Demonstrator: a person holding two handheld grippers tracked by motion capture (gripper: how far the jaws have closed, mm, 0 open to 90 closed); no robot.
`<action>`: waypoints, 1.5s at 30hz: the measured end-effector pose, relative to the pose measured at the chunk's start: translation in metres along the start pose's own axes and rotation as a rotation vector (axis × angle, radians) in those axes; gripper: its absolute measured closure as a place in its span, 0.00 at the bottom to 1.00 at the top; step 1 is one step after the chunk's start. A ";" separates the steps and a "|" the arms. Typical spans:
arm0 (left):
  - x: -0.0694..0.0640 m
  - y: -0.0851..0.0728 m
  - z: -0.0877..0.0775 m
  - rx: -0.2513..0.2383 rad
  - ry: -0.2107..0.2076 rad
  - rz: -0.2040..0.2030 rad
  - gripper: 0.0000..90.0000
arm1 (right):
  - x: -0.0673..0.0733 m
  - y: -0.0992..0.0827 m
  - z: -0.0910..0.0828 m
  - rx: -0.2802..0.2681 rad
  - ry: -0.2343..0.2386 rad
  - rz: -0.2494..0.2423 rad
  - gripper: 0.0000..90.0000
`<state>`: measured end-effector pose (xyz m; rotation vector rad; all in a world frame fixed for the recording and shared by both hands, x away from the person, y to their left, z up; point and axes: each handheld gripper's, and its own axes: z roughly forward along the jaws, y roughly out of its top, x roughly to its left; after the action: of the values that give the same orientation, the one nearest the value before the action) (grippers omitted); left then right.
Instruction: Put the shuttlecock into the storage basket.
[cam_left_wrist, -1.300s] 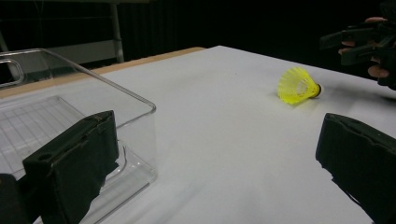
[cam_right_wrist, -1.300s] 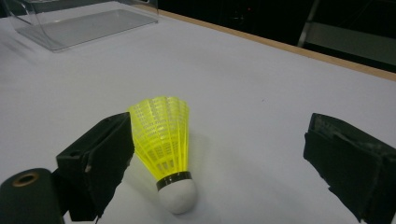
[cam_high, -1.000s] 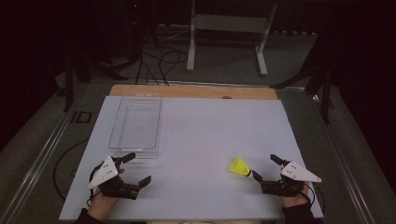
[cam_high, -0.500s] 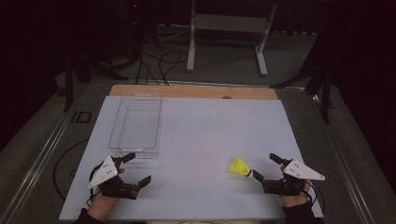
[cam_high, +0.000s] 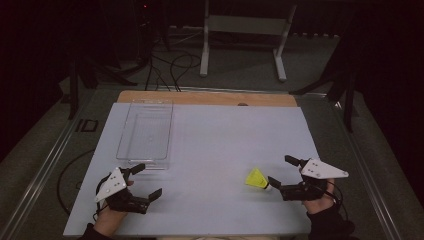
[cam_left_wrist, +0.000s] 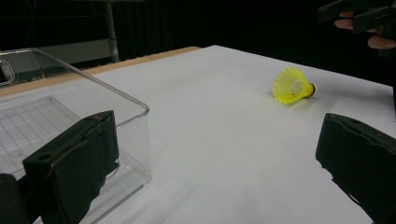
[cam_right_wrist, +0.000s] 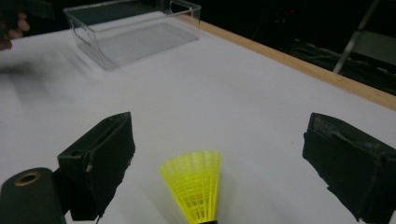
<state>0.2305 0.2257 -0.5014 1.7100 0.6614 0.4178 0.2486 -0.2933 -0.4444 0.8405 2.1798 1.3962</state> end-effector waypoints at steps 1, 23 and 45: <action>0.000 0.000 0.000 0.000 0.000 0.000 0.00 | 0.000 0.002 0.001 0.011 0.001 -0.004 0.10; -0.001 0.000 0.001 0.003 -0.015 0.002 0.00 | -0.011 0.007 0.021 0.243 0.113 -0.024 0.13; -0.001 0.000 0.001 0.008 -0.022 0.007 0.00 | -0.017 -0.005 0.044 0.539 0.266 0.010 0.10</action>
<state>0.2308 0.2242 -0.5017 1.7225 0.6427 0.4014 0.2874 -0.2773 -0.4661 0.8780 2.8258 0.9710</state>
